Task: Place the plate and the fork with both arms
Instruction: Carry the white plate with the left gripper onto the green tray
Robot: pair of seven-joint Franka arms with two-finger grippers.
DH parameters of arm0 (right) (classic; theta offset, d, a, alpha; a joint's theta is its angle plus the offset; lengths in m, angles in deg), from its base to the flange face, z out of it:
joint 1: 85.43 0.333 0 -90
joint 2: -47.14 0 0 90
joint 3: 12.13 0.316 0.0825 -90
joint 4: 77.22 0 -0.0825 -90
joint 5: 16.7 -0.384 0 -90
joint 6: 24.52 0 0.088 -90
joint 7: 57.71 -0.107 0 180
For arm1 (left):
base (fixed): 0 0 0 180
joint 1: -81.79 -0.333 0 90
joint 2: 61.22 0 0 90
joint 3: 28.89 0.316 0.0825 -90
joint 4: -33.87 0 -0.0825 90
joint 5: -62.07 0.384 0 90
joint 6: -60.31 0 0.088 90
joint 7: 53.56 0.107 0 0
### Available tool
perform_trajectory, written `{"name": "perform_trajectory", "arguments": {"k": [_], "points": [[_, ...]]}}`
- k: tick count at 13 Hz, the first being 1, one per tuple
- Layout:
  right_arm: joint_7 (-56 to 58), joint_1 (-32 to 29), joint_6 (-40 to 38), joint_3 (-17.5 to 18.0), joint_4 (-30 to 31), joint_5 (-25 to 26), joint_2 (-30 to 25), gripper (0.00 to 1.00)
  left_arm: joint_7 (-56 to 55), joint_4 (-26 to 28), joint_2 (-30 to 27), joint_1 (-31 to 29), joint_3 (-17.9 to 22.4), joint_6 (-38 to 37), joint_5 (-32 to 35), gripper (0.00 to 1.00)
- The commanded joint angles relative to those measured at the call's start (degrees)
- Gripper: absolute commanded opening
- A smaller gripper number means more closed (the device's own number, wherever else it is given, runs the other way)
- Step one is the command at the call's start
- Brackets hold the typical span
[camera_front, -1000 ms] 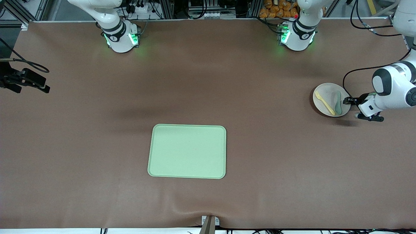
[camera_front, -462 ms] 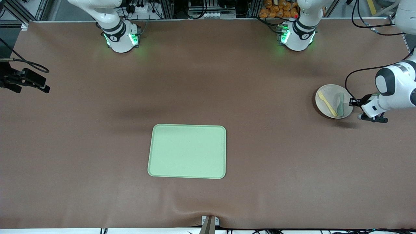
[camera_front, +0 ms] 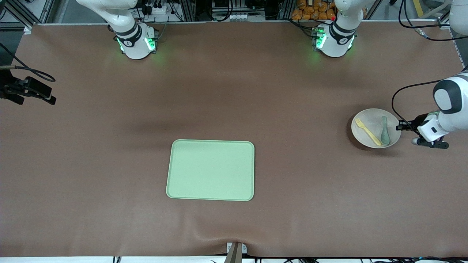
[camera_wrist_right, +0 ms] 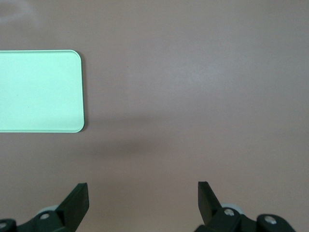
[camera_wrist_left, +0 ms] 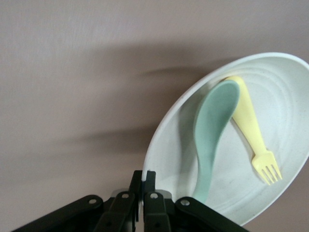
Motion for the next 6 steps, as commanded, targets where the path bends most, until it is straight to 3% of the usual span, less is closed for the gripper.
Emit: {"name": "perform_trajectory", "arguments": {"k": [1,3,6], "points": [[0.7,-1.5,-0.6,0.8,-1.0,-1.1,0.4,1.00,-0.8,-5.5,0.3,0.2,-2.6,-4.3,-5.8,0.00],[0.7,-1.5,-0.3,0.7,-1.1,-1.1,0.5,1.00,-4.2,-10.3,2.1,2.9,-4.7,-6.2,-9.0,0.00],[0.7,-1.7,0.1,0.7,-1.3,-1.2,1.5,1.00,-18.9,-19.2,8.2,15.2,-5.4,-7.5,-9.0,0.00]]}}
